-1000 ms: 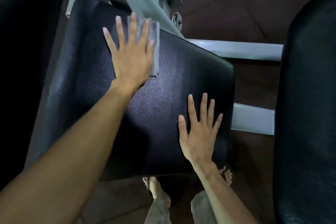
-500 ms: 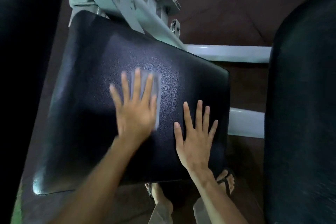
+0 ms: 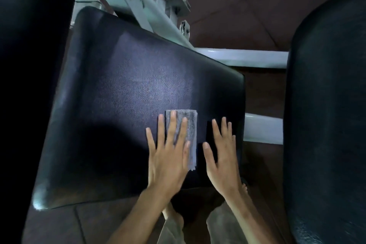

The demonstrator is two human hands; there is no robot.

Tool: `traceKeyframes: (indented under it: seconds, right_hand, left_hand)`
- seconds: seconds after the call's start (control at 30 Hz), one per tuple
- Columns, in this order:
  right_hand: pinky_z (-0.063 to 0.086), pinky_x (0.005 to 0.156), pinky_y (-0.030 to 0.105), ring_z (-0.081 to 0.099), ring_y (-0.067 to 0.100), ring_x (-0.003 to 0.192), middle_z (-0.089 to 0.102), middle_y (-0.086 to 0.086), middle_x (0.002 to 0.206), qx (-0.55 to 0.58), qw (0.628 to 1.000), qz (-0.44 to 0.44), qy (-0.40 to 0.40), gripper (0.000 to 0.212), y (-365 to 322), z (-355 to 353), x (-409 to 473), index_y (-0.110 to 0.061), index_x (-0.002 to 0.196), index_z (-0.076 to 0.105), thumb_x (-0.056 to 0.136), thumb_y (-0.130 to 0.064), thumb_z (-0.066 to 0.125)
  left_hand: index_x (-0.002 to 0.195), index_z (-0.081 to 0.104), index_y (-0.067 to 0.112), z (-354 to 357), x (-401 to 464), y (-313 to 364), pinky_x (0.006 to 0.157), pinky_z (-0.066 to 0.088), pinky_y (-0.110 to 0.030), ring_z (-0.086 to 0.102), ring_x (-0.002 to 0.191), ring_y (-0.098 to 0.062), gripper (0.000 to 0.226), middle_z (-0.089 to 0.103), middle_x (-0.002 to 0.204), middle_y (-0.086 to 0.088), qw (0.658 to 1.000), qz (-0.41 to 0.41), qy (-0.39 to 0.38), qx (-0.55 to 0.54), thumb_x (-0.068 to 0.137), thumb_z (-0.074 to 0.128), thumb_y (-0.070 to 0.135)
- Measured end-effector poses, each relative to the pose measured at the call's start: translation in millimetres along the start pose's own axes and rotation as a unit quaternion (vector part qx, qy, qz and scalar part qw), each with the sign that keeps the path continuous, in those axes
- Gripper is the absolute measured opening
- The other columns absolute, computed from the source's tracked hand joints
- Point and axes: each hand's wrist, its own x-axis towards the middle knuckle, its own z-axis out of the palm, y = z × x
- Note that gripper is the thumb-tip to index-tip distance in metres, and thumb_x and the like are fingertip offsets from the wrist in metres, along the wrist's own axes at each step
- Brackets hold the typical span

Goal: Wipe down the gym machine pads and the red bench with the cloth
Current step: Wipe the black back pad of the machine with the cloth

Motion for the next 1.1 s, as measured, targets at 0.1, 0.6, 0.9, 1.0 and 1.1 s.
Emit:
traceKeyframes:
  seconds: [0.1, 0.6, 0.9, 1.0, 1.1]
  right_hand:
    - [0.003, 0.127, 0.046, -0.008, 0.012, 0.156, -0.001, -0.003, 0.17, 0.002, 0.999, -0.022, 0.023, 0.058, -30.6, 7.9, 9.1, -0.029, 0.158, 0.014, 0.104, -0.044, 0.029]
    - [0.012, 0.123, 0.057, -0.002, 0.034, 0.155, 0.0, 0.009, 0.169, -0.124, 0.97, 0.161, 0.13, 0.062, -8.6, 2.3, 84.5, -0.028, 0.16, 0.009, 0.104, -0.051, 0.02]
    - [0.01, 0.126, 0.049, -0.007, 0.028, 0.156, 0.0, 0.003, 0.17, -0.177, 0.98, -0.089, 0.005, 0.062, -76.7, 42.4, 60.2, -0.027, 0.16, 0.011, 0.105, -0.046, 0.03]
    - [0.011, 0.125, 0.055, -0.012, 0.024, 0.156, -0.004, -0.001, 0.17, -0.195, 0.976, -0.096, -0.026, 0.063, -51.3, 37.1, 34.5, -0.033, 0.159, 0.007, 0.104, -0.052, 0.03]
    - [-0.002, 0.124, 0.058, -0.016, 0.024, 0.155, -0.013, 0.001, 0.168, -0.2, 0.977, -0.074, -0.02, 0.072, -56.6, 36.7, 31.2, -0.031, 0.16, 0.006, 0.099, -0.064, 0.025]
  left_hand:
    - [0.158, 0.019, 0.023, -16.8, 13.0, -35.3, 0.12, -0.008, -0.055, -0.004, 0.155, -0.03, 0.059, 0.005, 0.168, -0.005, 0.999, -0.03, 0.018, 0.0, 0.103, 0.029, 0.04]
    - [0.159, 0.012, 0.016, -18.5, 20.0, -75.0, 0.123, 0.004, -0.058, -0.002, 0.155, -0.03, 0.063, 0.0, 0.168, -0.01, 0.994, -0.096, 0.033, 0.046, 0.104, 0.023, 0.045]
    - [0.159, 0.007, 0.018, -16.2, 18.9, -75.2, 0.123, 0.003, -0.057, -0.003, 0.155, -0.03, 0.062, -0.004, 0.168, -0.009, 0.993, -0.099, 0.041, 0.055, 0.105, 0.021, 0.045]
    - [0.159, 0.008, 0.018, -16.6, 19.7, -75.2, 0.123, 0.002, -0.056, -0.003, 0.155, -0.03, 0.062, -0.003, 0.168, -0.009, 0.992, -0.099, 0.037, 0.061, 0.105, 0.021, 0.045]
    - [0.159, 0.011, 0.018, -16.4, 18.6, -76.0, 0.123, 0.002, -0.056, -0.001, 0.155, -0.03, 0.062, 0.0, 0.168, -0.01, 0.992, -0.102, 0.043, 0.057, 0.105, 0.023, 0.046]
